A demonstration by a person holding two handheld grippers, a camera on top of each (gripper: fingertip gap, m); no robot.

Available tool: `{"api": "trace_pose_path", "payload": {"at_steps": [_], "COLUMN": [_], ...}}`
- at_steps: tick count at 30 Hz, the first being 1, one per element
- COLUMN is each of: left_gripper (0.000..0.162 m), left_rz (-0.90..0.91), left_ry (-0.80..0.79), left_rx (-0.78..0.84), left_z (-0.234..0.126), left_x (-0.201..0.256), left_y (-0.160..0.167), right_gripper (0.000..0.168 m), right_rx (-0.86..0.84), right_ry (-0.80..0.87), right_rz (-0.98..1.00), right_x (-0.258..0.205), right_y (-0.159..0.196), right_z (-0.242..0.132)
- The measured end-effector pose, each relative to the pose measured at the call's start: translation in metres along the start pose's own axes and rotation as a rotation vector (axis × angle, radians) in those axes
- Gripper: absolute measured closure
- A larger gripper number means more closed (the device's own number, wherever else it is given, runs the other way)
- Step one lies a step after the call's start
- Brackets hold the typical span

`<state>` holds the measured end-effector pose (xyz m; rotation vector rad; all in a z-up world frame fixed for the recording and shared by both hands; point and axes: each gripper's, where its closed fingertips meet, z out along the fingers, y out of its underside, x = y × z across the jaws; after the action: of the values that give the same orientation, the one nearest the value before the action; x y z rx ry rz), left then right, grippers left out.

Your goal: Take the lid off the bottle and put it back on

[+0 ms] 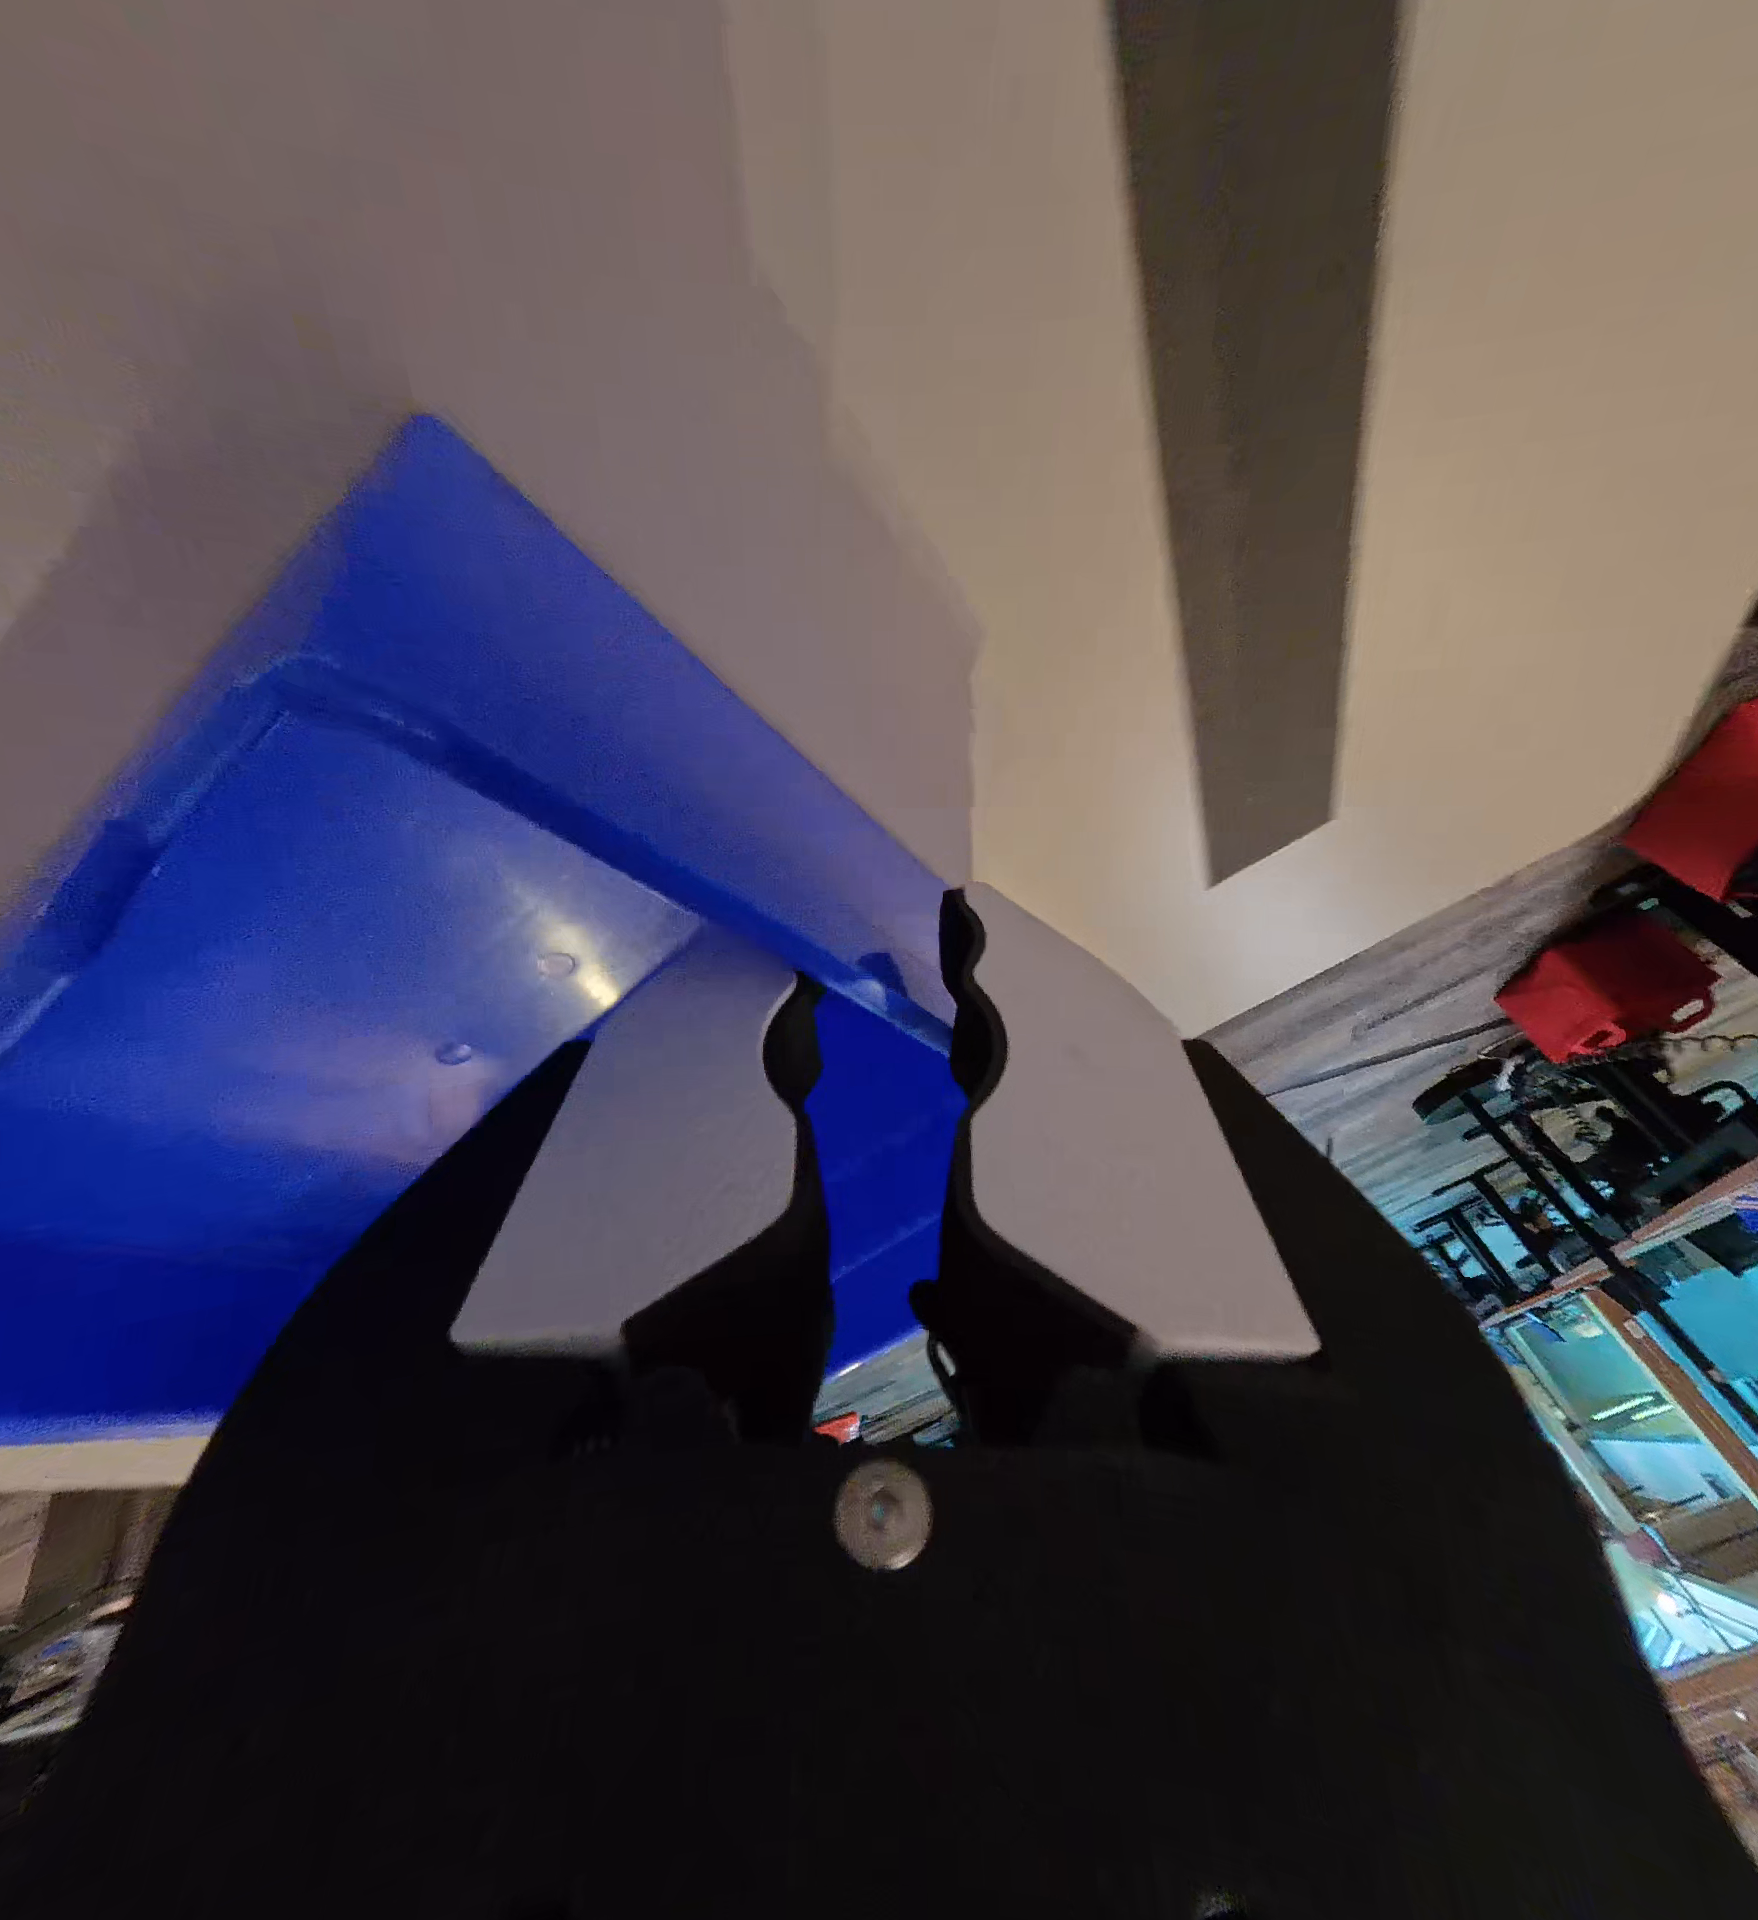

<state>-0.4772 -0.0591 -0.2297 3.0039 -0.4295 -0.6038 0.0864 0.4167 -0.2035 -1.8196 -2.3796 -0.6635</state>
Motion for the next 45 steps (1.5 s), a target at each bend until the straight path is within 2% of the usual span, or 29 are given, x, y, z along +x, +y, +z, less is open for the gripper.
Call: {"api": "trace_pose_path", "payload": {"at_steps": [8, 15, 32, 38, 40, 41, 43, 45], "left_gripper": [0.115, 0.114, 0.11, 0.107, 0.106, 0.097, 0.078, 0.063], "left_rz": [0.134, 0.19, 0.24, 0.208, 0.159, 0.133, 0.027, -0.085], "left_ry": [-0.1, -0.12, -0.257, -0.256, -0.255, -0.265, -0.287, -0.292], "left_rx": [0.008, 0.014, -0.059, -0.058, -0.053, -0.052, -0.053, 0.01], "left_z": [0.014, 0.019, 0.025, 0.025, 0.022, 0.018, 0.005, -0.016], "left_x": [-0.045, -0.063, -0.095, -0.096, -0.097, -0.1, -0.11, -0.116], "left_y": [-0.04, -0.057, -0.09, -0.091, -0.088, -0.084, -0.067, -0.049], "right_gripper": [0.145, 0.142, 0.141, 0.14, 0.133, 0.119, 0.131, 0.132], "right_rx": [0.056, 0.061, 0.034, 0.035, 0.049, 0.079, 0.163, 0.272], "right_ry": [0.057, 0.103, 0.149, 0.164, 0.197, 0.219, 0.259, 0.32], "right_rz": [0.083, 0.089, 0.083, 0.094, 0.14, 0.174, 0.24, 0.287], "right_x": [0.076, 0.111, 0.131, 0.132, 0.136, 0.138, 0.138, 0.134], "right_y": [-0.035, -0.05, -0.064, -0.064, -0.062, -0.061, -0.057, -0.051], "right_z": [0.017, 0.025, 0.028, 0.028, 0.025, 0.02, 0.0, -0.029]}}
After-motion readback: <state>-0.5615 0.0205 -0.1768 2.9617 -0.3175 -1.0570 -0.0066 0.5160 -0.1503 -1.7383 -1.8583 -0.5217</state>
